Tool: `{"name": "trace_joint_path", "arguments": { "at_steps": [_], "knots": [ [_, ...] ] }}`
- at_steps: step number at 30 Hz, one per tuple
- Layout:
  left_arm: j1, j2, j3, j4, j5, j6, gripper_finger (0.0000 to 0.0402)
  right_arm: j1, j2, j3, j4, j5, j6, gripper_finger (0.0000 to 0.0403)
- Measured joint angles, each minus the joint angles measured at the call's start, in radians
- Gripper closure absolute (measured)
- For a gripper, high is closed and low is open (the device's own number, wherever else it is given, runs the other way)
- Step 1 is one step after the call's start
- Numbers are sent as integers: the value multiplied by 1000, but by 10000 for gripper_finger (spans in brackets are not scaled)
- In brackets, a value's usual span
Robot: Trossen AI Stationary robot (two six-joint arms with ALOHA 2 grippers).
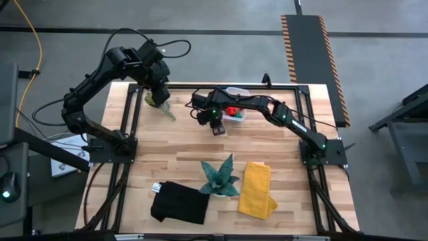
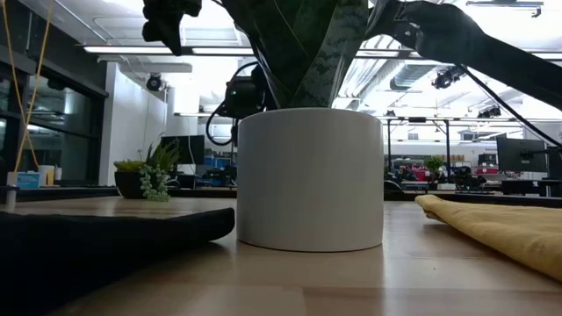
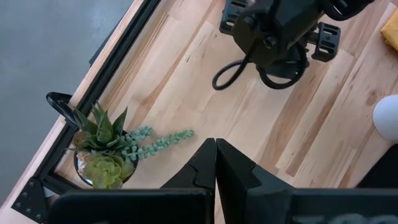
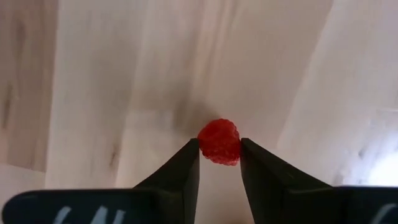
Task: Pick and placing Produce into tupperware
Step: Put the raspberry into the transparent container
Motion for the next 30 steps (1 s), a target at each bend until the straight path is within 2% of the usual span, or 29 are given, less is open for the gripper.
{"name": "trace_joint_path", "arguments": {
  "at_steps": [9, 16, 21, 30],
  "knots": [
    [0, 0, 0, 0, -18, 6, 401, 30, 0, 0, 19, -2, 17, 309],
    [1, -26, 5, -2, -90, 30, 401, 32, -1, 35, -2, -2, 20, 309],
    [1, -29, 80, -6, -90, 31, 401, 28, -5, 120, -1, 1, 22, 309],
    [1, -29, 198, -2, -90, 31, 401, 23, -23, 119, -28, 22, 35, 309]
  ]
}}
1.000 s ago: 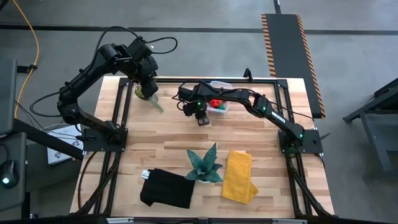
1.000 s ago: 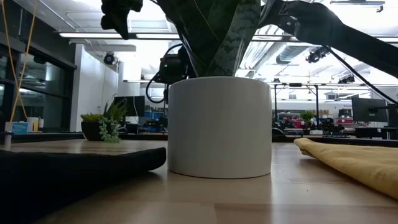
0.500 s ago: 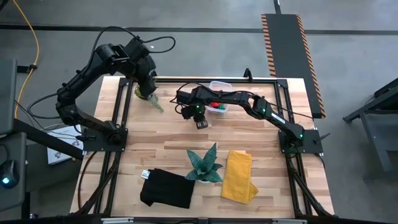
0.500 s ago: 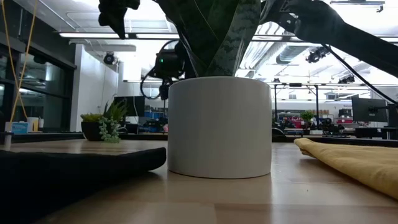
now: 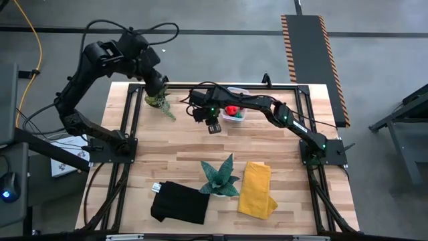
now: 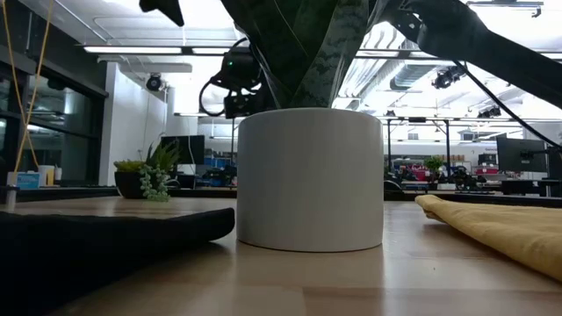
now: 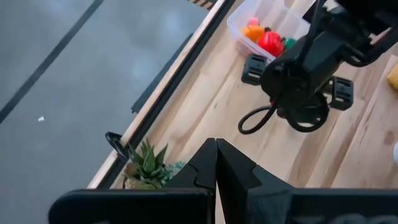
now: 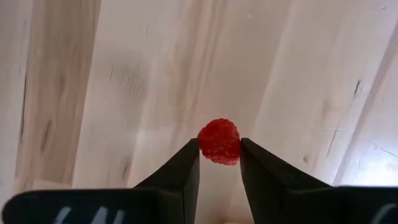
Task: Pick and placing Produce into tupperware
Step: Put the raspberry into the transparent container
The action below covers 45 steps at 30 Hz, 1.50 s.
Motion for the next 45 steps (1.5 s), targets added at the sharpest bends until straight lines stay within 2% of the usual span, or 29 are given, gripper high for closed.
{"name": "trace_joint_path", "arguments": {
  "at_steps": [8, 16, 29, 38, 41, 45],
  "knots": [
    [-1, 1, 17, -39, 0, -29, 401, 0, -6, 0, 8, 3, 6, 309],
    [-1, 1, 17, -96, 0, -37, 401, -23, -64, -1, -7, 3, 28, 309],
    [-1, 1, 17, -97, 0, -58, 401, -113, -182, 0, -75, -9, 105, 309],
    [-1, 1, 17, -97, 5, -87, 401, -185, -208, -1, -169, -25, 165, 309],
    [-1, 1, 17, -96, 8, -90, 401, -211, -208, -1, -193, -59, 181, 309],
    [-1, 2, 17, -95, 8, -90, 402, -246, -209, -1, -187, -158, 217, 309]
  ]
}}
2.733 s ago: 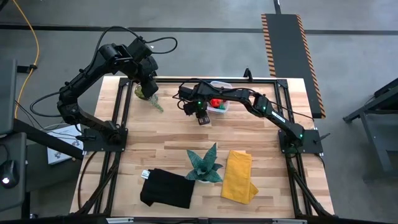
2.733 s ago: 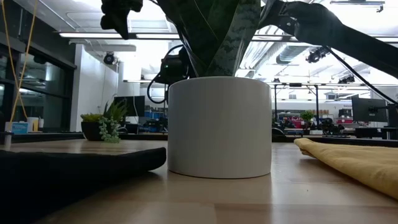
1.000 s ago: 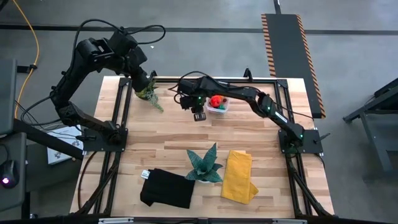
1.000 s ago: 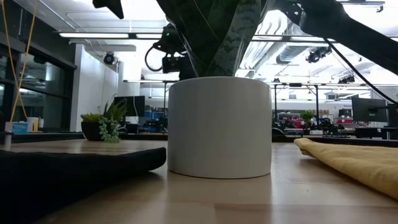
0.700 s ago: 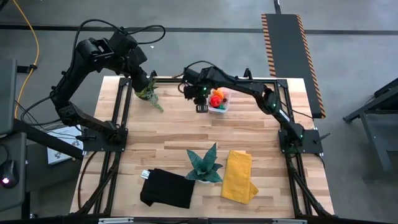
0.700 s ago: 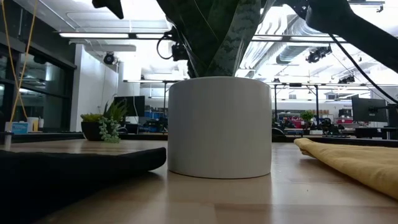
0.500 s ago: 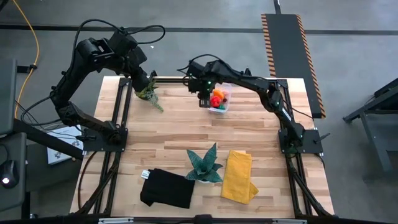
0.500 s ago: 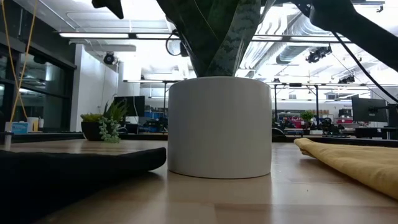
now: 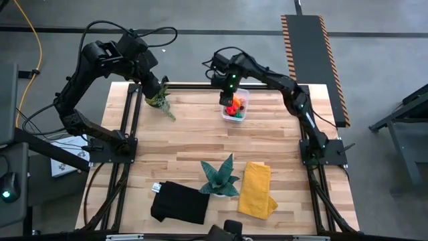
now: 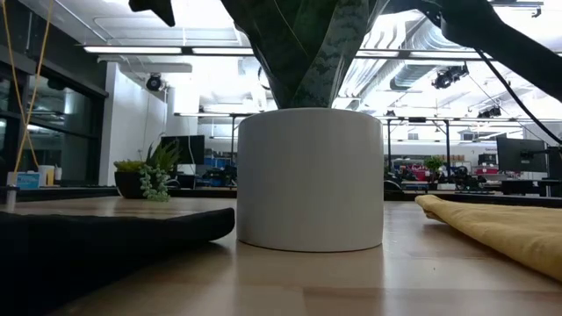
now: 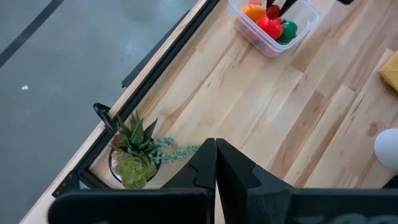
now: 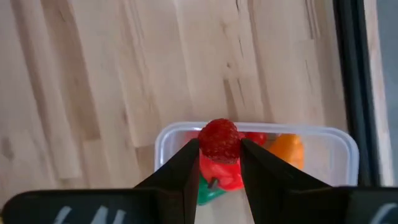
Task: Pick and placing Produce into tupperware
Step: Put the raspberry into the transparent container
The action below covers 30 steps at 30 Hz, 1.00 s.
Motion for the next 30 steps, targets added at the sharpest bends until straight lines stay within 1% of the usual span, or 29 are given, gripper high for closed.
{"name": "trace_joint_path", "arguments": {
  "at_steps": [3, 10, 16, 21, 24, 27, 30],
  "knots": [
    [0, 0, 0, 1, 1, -1, 401, -24, -13, 0, 12, -43, 10, 309],
    [0, 0, 0, 8, 4, -8, 401, -86, -83, 0, 24, -47, 9, 309],
    [0, 0, 0, 52, 24, -17, 401, -134, -179, 0, 1, -53, 7, 309],
    [0, 0, 0, 87, 46, -18, 401, -170, -248, 0, 6, -118, 8, 309],
    [0, 0, 0, 107, 48, -22, 401, -186, -262, 0, 13, -154, 9, 309],
    [0, 0, 0, 109, 48, -28, 401, -191, -262, -3, 16, -161, 9, 309],
    [0, 0, 0, 108, 49, -33, 401, -191, -264, -51, 32, -176, 7, 309]
  ]
}}
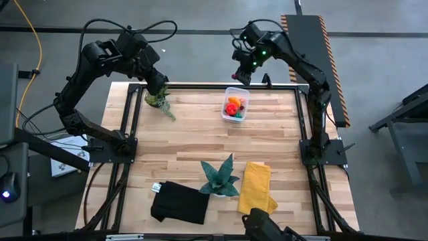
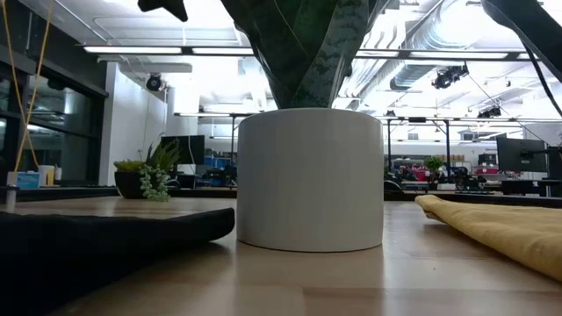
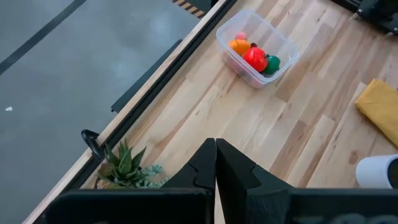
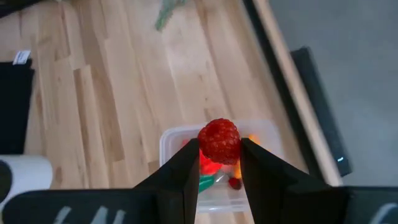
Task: Pick and placing Produce into tupperware
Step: Put the raspberry into the transparent container
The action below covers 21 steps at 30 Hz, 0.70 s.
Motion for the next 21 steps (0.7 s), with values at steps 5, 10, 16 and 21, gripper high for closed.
{"name": "trace_joint_path", "arguments": {
  "at_steps": [5, 10, 16, 21],
  "knots": [
    [0, 0, 0, -9, 0, -10, 401, 6, 2, -127, 34, -40, -1, 309],
    [0, 0, 0, -8, 0, -11, 401, 22, -5, -252, 84, -41, 0, 309],
    [0, 0, 0, -6, 0, -11, 401, 34, -104, -452, 288, -38, 53, 309],
    [0, 0, 0, -5, 0, -12, 401, 32, -219, -641, 461, -26, 122, 309]
  ]
}}
